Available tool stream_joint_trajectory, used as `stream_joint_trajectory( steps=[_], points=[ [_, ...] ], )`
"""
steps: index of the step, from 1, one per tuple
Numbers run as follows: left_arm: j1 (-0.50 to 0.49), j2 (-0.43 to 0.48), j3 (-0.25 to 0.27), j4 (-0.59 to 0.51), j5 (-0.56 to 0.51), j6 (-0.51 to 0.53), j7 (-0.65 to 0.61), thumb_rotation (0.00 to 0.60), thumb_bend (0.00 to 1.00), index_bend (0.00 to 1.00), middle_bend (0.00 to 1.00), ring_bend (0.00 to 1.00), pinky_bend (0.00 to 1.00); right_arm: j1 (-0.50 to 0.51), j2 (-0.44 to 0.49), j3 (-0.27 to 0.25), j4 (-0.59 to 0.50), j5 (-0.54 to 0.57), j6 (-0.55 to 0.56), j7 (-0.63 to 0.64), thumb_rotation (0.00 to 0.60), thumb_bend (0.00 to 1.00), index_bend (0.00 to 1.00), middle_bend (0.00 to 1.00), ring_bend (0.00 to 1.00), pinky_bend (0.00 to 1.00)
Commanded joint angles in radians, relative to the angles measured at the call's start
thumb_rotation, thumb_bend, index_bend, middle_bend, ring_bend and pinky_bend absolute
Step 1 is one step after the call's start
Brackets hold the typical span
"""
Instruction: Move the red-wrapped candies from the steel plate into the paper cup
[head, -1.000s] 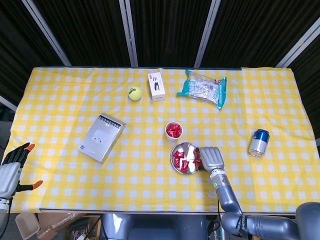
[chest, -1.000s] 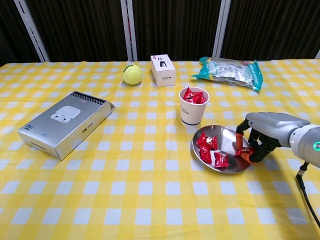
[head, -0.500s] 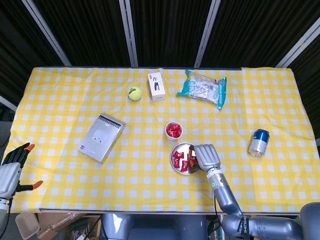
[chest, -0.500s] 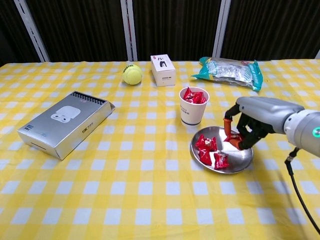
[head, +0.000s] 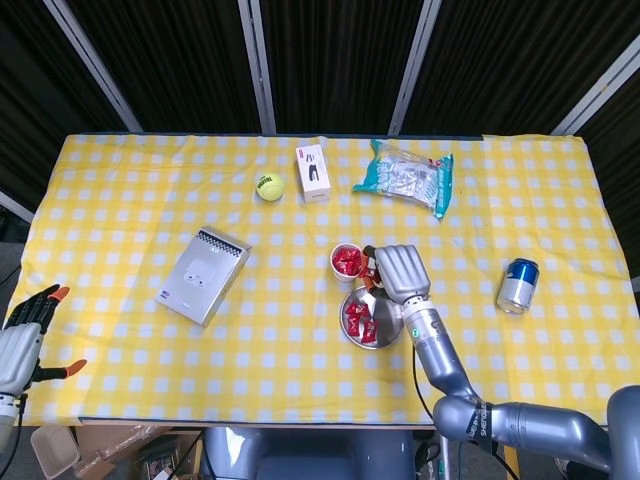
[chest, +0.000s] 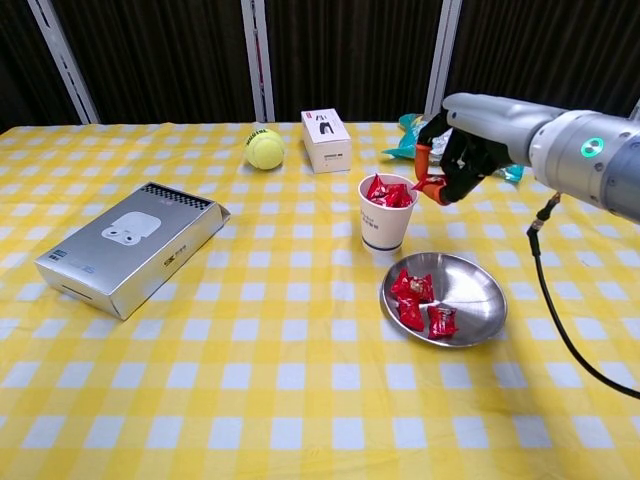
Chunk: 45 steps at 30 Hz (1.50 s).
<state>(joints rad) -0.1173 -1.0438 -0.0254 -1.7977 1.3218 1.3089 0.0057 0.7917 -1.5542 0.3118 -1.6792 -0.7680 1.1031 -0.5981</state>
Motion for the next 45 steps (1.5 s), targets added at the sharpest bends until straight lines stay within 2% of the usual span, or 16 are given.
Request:
stream_joint_trajectory(
  steps=[1,9,13,15,21,28,35,37,40,43,45],
  points=[
    [-0.001,0.0,-0.002,-0.002,-0.005,-0.003,0.0,0.6,0.01,0.0,0.0,0.0,0.0,0.026,-0.017,0.014,0.025,0.017,-0.016,-0.006,0.6,0.51,0.55,0.82,0.92,1.0],
    [-0.004,0.005,-0.004,-0.007,-0.014,-0.012,-0.009,0.6,0.01,0.0,0.0,0.0,0.0,0.072,-0.064,0.014,0.111,0.046,-0.046,-0.015,0.6,0.51,0.54,0.82,0.92,1.0],
    [-0.005,0.008,-0.004,-0.008,-0.016,-0.016,-0.014,0.6,0.01,0.0,0.0,0.0,0.0,0.088,-0.088,0.011,0.145,0.059,-0.054,-0.017,0.6,0.5,0.44,0.82,0.92,1.0],
    [-0.006,0.009,-0.004,-0.009,-0.018,-0.018,-0.017,0.6,0.01,0.0,0.0,0.0,0.0,0.094,-0.096,0.009,0.159,0.063,-0.054,-0.02,0.6,0.46,0.39,0.82,0.92,1.0],
    [-0.007,0.012,-0.004,-0.01,-0.018,-0.022,-0.024,0.6,0.01,0.0,0.0,0.0,0.0,0.101,-0.103,0.007,0.169,0.064,-0.038,-0.025,0.6,0.4,0.31,0.82,0.92,1.0],
    [-0.005,0.013,-0.002,-0.01,-0.012,-0.019,-0.029,0.6,0.01,0.0,0.0,0.0,0.0,0.075,-0.067,-0.003,0.097,0.019,0.011,-0.006,0.6,0.4,0.31,0.82,0.92,1.0],
    [-0.001,0.012,0.001,-0.009,0.002,-0.008,-0.034,0.6,0.01,0.0,0.0,0.0,0.0,-0.003,0.043,-0.03,-0.083,-0.077,0.096,0.042,0.6,0.4,0.31,0.82,0.9,1.0],
    [0.001,0.011,0.002,-0.006,0.01,-0.002,-0.036,0.6,0.01,0.0,0.0,0.0,0.0,-0.039,0.084,-0.048,-0.143,-0.124,0.127,0.07,0.6,0.4,0.31,0.8,0.86,0.97],
    [0.004,0.008,0.001,-0.003,0.02,0.009,-0.041,0.6,0.01,0.0,0.0,0.0,0.0,-0.092,0.137,-0.086,-0.201,-0.196,0.17,0.104,0.6,0.4,0.29,0.68,0.72,0.86],
    [0.011,0.0,-0.001,0.009,0.045,0.037,-0.05,0.6,0.02,0.0,0.0,0.0,0.0,-0.171,0.211,-0.169,-0.238,-0.329,0.224,0.155,0.6,0.4,0.18,0.51,0.49,0.66],
    [0.016,-0.007,0.0,0.022,0.066,0.057,-0.057,0.6,0.02,0.0,0.0,0.0,0.0,-0.221,0.257,-0.233,-0.232,-0.426,0.259,0.186,0.6,0.4,0.05,0.32,0.24,0.45]
  ],
)
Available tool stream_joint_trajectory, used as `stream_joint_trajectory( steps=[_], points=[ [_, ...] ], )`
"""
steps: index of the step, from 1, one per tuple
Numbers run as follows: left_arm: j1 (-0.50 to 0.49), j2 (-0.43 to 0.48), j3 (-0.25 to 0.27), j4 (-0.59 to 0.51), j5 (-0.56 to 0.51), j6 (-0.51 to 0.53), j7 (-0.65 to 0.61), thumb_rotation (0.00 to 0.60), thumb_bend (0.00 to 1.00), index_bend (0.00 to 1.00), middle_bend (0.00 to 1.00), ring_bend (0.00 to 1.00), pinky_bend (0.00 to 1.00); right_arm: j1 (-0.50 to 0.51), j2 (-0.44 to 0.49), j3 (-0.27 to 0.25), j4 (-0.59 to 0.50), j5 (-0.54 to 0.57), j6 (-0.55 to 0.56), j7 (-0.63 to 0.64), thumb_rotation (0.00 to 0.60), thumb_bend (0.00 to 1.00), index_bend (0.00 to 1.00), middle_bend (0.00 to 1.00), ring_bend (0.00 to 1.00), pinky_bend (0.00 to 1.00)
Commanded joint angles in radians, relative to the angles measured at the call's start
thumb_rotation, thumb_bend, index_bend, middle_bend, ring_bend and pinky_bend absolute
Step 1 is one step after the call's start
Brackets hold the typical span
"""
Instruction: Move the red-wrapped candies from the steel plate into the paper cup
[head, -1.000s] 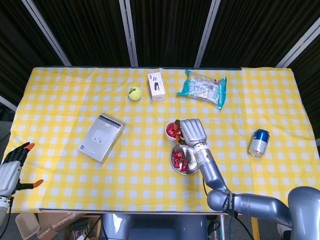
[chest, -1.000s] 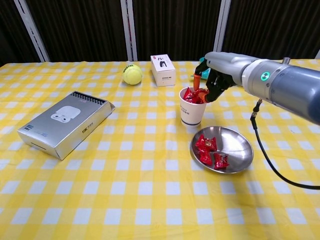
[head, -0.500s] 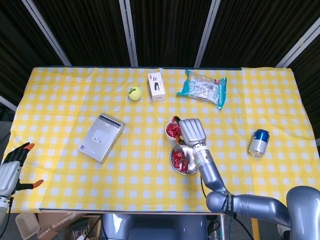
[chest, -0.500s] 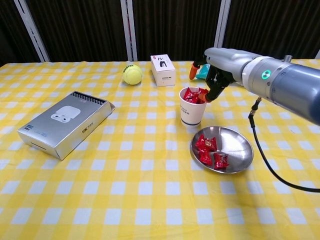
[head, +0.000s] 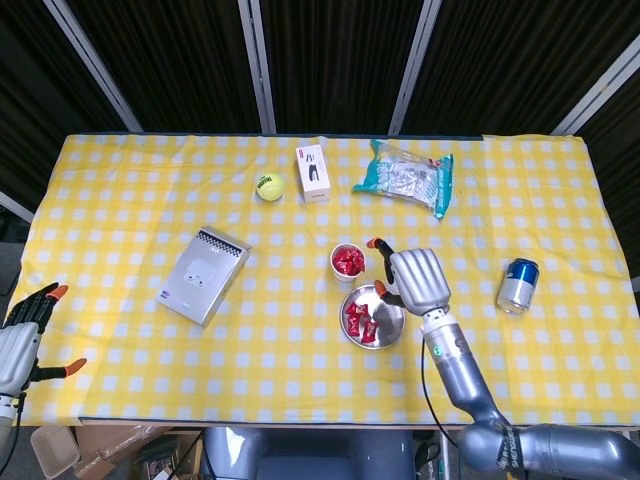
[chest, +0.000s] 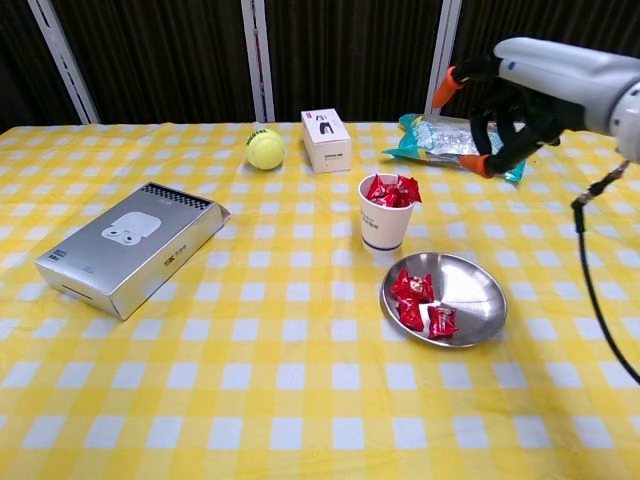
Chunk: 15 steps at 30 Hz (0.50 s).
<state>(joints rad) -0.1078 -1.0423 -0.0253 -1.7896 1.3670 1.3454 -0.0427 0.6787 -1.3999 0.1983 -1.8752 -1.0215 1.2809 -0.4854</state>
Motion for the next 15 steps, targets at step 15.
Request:
stream_joint_trajectory(
  steps=[15],
  points=[
    [0.055,-0.075,-0.004,0.149,0.143,0.198,0.095,0.6,0.0,0.0,0.0,0.0,0.0,-0.428,0.273,-0.374,0.151,-0.5,0.358,0.227,0.6,0.32,0.0,0.0,0.0,0.0]
  ],
)
